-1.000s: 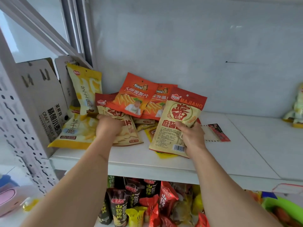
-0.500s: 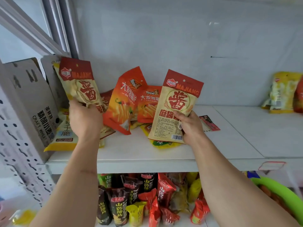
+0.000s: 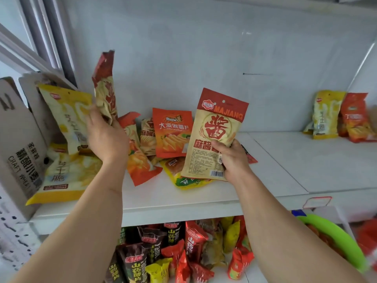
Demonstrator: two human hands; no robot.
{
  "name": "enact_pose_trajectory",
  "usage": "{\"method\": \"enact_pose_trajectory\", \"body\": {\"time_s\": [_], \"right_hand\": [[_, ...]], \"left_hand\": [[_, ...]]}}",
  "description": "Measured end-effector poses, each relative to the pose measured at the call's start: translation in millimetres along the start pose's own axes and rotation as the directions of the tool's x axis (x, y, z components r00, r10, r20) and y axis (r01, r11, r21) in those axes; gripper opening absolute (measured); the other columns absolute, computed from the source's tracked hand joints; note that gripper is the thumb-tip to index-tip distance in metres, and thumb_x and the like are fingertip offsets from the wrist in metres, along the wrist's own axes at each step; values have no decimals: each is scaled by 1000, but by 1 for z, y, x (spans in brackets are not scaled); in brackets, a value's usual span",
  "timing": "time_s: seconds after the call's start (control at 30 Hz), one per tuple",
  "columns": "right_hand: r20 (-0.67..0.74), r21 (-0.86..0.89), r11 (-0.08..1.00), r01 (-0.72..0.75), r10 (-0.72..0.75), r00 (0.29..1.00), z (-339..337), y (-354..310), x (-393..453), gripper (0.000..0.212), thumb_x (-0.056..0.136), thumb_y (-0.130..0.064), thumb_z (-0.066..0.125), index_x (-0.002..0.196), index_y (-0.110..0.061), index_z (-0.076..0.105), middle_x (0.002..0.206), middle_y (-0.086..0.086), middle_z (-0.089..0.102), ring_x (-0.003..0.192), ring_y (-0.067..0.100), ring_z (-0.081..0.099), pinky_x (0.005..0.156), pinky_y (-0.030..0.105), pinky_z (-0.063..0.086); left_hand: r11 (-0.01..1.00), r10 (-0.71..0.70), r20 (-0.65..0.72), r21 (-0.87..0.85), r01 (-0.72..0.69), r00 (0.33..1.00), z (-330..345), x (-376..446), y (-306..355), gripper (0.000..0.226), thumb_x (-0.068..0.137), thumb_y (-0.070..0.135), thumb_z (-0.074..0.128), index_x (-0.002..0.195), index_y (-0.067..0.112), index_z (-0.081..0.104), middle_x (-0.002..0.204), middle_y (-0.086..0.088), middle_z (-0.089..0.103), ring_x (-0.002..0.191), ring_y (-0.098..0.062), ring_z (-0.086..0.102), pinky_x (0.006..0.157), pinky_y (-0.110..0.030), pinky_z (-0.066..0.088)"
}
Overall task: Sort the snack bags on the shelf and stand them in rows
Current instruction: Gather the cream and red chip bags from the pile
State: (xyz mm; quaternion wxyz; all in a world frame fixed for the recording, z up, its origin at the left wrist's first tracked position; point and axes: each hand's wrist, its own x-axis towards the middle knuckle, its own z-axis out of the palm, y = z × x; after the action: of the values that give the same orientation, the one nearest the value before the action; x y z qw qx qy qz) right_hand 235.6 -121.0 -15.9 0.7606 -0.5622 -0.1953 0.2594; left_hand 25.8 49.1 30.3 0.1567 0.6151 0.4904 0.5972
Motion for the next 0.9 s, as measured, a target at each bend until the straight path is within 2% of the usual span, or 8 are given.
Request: {"method": "enact_pose_trajectory", "body": {"time_s": [0.13,0.3,0.47,0.57,0.63,0.7,0.8,0.9], "right_hand": [[25,-14,1000,22,-22,999,-4,-2,8,34,80,-15,81,108,-15,63,104,6,77,95,29,74,83,60,57],[84,-20,999,44,-42,996,1,-1,14,36,81,-12,80,113,-11,63,108,8,76,100,30,73,89,59,55],[94,-8,1000,28,-27,995,19,1,14,35,81,-9,79,113,-9,62,105,8,76,96,30,74,88,59,56],[91,-12,999,36,-34,995,31,2,11,32,83,-8,77,111,-13,63,102,5,77,94,26,75,87,55,57],[93,-28,999,43,-40,995,37,2,11,32,83,-8,76,112,-14,64,102,3,77,94,24,74,88,54,57],[97,-34,999,40,-37,995,41,0,10,32,84,-9,76,113,-13,63,101,3,77,94,24,74,88,54,57],[119,-26,999,44,-40,992,42,-3,10,31,85,-7,75,113,-12,63,103,5,77,95,26,74,88,54,57],[120,-19,998,59,-56,991,35,-8,12,29,85,-6,74,112,-10,64,104,7,77,95,27,74,88,55,57]], "left_hand": [[997,-37,27,73,35,999,14,16,-10,50,100,12,48,148,8,38,146,-16,45,130,-39,46,101,-50,39],[991,-48,-64,122,55,997,9,50,-18,44,95,11,46,139,8,48,139,-18,49,120,-42,52,93,-52,44],[994,75,-129,87,-64,989,-5,66,-14,49,93,16,47,142,15,49,140,-16,46,107,-40,55,85,-47,46],[983,178,-125,-30,-183,976,-11,61,-7,50,93,15,51,143,17,49,143,-11,46,119,-31,53,89,-38,45],[972,173,-100,-145,-186,980,-12,56,1,48,95,17,52,143,17,49,142,-5,49,123,-23,51,91,-28,41],[957,139,-56,-249,-149,989,-11,47,10,43,97,20,53,140,19,51,134,0,55,117,-14,54,89,-21,41],[898,65,76,-439,-25,995,-6,31,21,30,98,22,58,127,21,56,111,13,64,91,8,59,77,-7,46],[842,18,186,-533,85,982,7,11,28,29,98,22,61,126,23,57,102,20,65,91,12,59,72,-3,44]]}}
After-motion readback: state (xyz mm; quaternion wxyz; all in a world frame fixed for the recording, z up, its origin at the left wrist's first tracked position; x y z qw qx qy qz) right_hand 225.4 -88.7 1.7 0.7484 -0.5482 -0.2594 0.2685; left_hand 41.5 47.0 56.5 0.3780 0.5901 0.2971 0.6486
